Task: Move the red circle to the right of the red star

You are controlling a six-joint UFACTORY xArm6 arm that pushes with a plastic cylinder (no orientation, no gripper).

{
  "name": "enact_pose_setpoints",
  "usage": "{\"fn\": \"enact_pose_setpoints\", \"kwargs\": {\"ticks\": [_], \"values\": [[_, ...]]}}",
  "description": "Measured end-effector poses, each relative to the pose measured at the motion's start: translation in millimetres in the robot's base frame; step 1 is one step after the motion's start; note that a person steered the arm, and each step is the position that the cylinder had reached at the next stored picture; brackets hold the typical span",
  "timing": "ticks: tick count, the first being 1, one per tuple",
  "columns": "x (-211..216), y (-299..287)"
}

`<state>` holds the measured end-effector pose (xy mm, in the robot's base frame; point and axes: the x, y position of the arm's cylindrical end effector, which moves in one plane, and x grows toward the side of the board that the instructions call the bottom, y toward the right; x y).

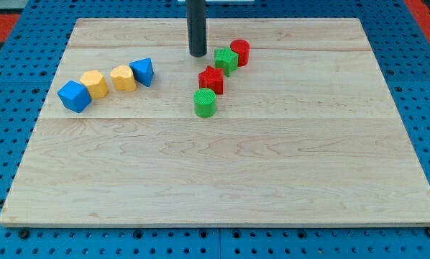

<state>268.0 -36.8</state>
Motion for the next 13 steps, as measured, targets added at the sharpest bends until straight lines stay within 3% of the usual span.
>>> {"fn": "enact_pose_setpoints", "kwargs": {"ticks": [1, 2, 7, 8, 9, 10, 12, 13], "values": [[-28.6, 37.6], [-23.5, 86.9], [100.6, 79.7], [83.0, 113.2], [35.8, 113.1], [24.5, 81.5], [69.9, 44.4], [54.5, 45.3]]}}
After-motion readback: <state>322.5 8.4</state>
